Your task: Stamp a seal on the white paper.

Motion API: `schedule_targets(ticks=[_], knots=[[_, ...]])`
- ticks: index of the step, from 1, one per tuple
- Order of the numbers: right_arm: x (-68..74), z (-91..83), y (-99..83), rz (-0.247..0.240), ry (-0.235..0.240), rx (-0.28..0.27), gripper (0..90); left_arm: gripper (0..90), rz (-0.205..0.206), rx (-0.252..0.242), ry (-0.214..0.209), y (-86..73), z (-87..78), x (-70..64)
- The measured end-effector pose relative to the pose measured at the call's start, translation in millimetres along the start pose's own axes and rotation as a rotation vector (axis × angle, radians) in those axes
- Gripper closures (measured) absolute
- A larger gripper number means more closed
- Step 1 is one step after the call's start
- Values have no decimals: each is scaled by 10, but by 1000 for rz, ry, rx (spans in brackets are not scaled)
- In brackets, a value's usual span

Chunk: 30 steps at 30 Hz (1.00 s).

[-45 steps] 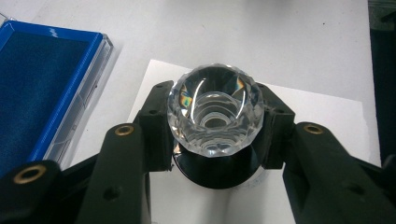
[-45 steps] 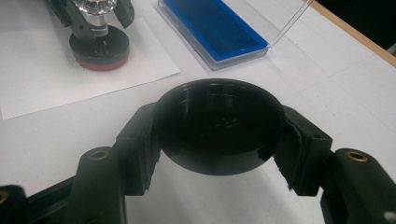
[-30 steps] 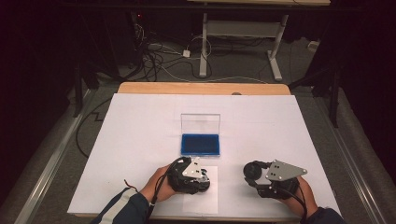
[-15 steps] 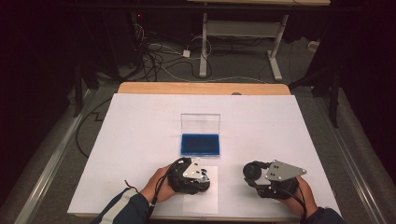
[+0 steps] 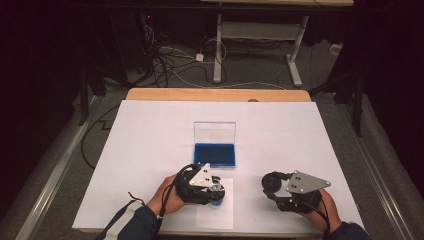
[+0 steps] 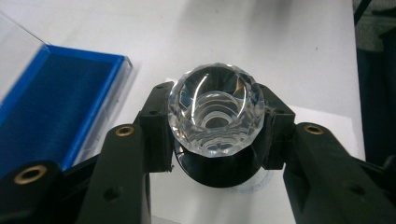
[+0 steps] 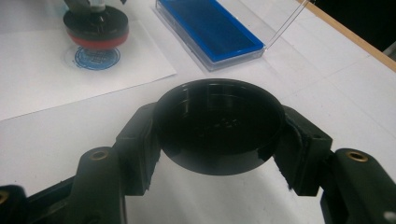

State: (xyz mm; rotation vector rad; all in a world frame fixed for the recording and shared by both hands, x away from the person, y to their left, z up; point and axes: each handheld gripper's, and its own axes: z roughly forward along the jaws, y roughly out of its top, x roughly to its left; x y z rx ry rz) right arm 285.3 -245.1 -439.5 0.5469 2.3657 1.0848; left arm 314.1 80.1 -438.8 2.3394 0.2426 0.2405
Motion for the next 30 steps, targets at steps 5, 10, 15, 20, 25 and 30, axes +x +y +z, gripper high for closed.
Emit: schedule_targets(ticks=[5, 10, 15, 20, 25, 30], knots=[[1, -6, 7, -6, -3, -4, 386, 541, 2, -35, 31, 18, -111, 16], [-2, -16, 10, -5, -6, -11, 386, 542, -12, -73, 54, 9, -229, 47], [1, -24, 13, -3, -8, -13, 386, 541, -12, -89, 64, 3, -299, 54], [-5, -34, 15, -7, -11, -21, 386, 541, -20, -103, 77, -8, -362, 69], [-5, -44, 21, -10, -11, -25, 386, 542, -23, -112, 83, -15, -402, 73], [-8, -53, 22, -6, -13, -27, 386, 542, -22, -110, 92, -24, -428, 80]])
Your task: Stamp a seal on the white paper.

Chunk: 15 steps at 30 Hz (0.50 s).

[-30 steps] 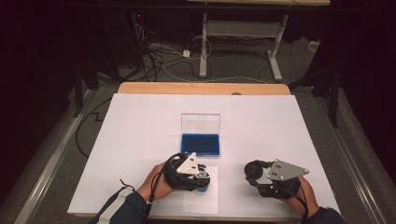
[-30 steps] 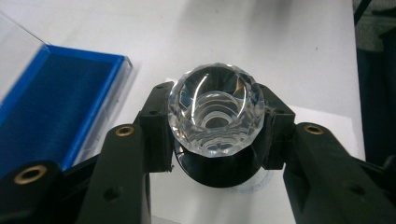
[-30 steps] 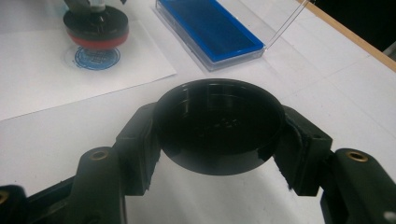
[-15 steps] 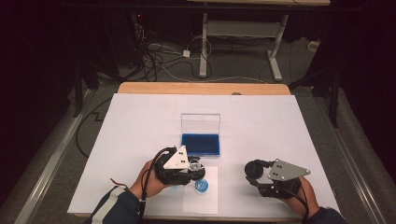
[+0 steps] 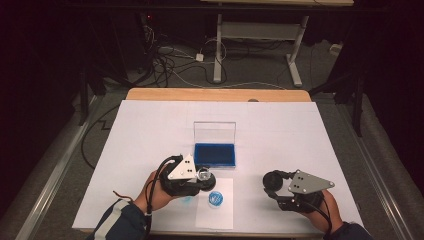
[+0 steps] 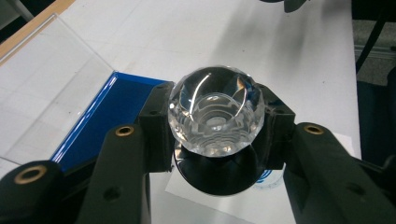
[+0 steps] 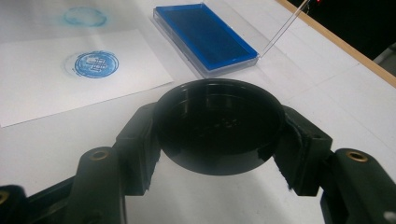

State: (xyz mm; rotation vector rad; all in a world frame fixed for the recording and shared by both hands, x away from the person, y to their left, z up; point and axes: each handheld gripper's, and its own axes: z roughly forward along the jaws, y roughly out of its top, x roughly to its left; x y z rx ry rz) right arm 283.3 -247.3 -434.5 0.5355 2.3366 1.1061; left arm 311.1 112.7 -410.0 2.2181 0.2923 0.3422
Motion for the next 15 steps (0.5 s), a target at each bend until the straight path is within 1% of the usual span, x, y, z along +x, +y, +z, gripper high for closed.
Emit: schedule_targets(ticks=[5, 10, 15], knots=[[0, 8, 2, -1, 2, 1, 386, 541, -10, -15, 17, -10, -45, 31], [-11, 27, 2, 4, 3, 4, 386, 541, -24, -38, 24, -23, -95, 71], [-22, 52, 7, 6, 6, 7, 386, 541, -38, -47, 30, -48, -112, 108]])
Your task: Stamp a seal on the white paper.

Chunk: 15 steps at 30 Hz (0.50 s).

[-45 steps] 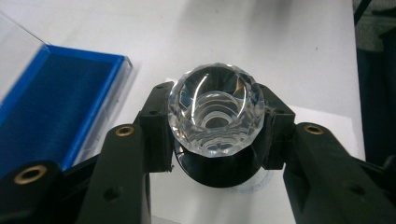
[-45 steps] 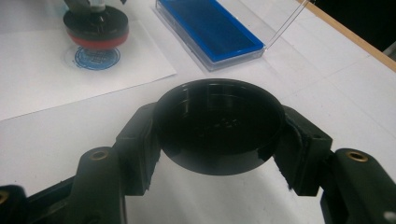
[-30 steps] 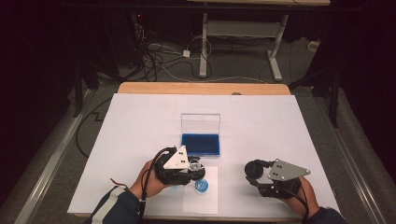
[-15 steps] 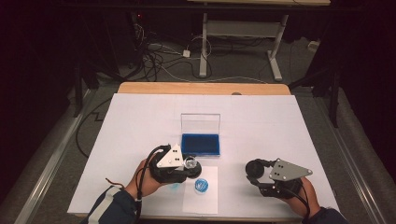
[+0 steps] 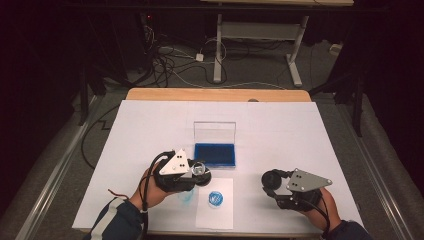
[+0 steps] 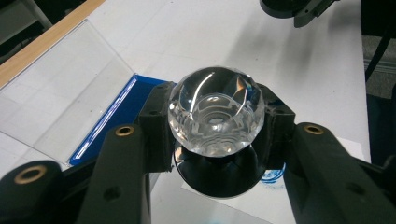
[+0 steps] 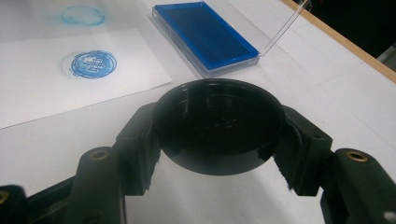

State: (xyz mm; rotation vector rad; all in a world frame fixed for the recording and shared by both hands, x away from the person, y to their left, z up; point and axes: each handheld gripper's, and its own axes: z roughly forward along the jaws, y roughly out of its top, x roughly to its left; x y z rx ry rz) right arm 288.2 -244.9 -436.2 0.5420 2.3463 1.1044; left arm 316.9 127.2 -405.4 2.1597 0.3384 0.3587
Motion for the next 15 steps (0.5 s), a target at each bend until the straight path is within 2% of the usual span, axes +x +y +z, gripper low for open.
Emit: schedule_targets(ticks=[15], knots=[[-11, 32, 13, -3, 6, 1, 386, 541, -15, -14, 24, -28, -79, 31]])
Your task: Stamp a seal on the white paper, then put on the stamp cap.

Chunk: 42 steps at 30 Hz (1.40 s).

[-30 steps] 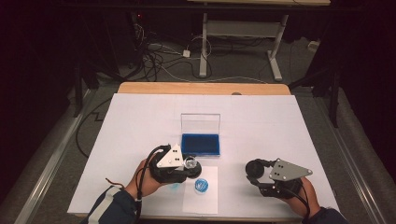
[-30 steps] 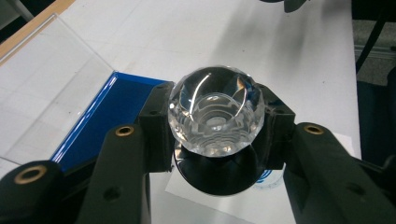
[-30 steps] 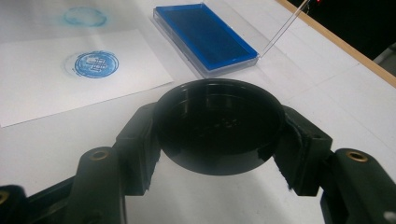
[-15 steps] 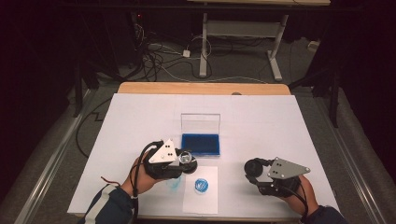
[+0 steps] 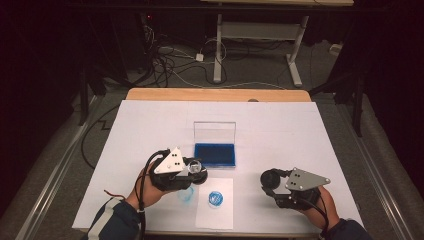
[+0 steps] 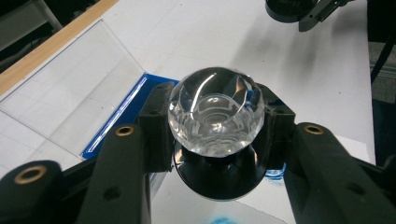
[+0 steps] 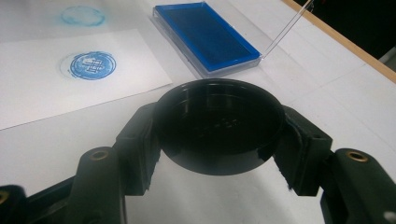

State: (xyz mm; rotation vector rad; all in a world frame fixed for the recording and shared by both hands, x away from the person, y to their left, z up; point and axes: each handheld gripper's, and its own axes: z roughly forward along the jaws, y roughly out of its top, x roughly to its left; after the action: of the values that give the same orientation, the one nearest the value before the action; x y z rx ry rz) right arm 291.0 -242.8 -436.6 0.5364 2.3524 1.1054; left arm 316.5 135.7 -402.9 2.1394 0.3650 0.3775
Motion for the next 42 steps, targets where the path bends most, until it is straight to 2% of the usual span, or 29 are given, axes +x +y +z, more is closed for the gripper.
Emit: schedule_targets(ticks=[16, 24, 30, 37, 42], knots=[[11, 22, 7, -6, 6, 4, 386, 541, -12, -7, 13, -12, -49, 25], [26, 25, 12, -5, 8, 6, 386, 541, -12, -29, 13, 40, -41, 28], [69, 50, 32, -5, 17, 4, 386, 541, -13, -55, -2, 93, -20, 1], [185, 177, 160, -34, 56, -9, 386, 541, -7, -82, -15, 172, -4, -35], [241, 280, 240, -48, 77, -17, 386, 541, -5, -94, 4, 192, 0, -33]])
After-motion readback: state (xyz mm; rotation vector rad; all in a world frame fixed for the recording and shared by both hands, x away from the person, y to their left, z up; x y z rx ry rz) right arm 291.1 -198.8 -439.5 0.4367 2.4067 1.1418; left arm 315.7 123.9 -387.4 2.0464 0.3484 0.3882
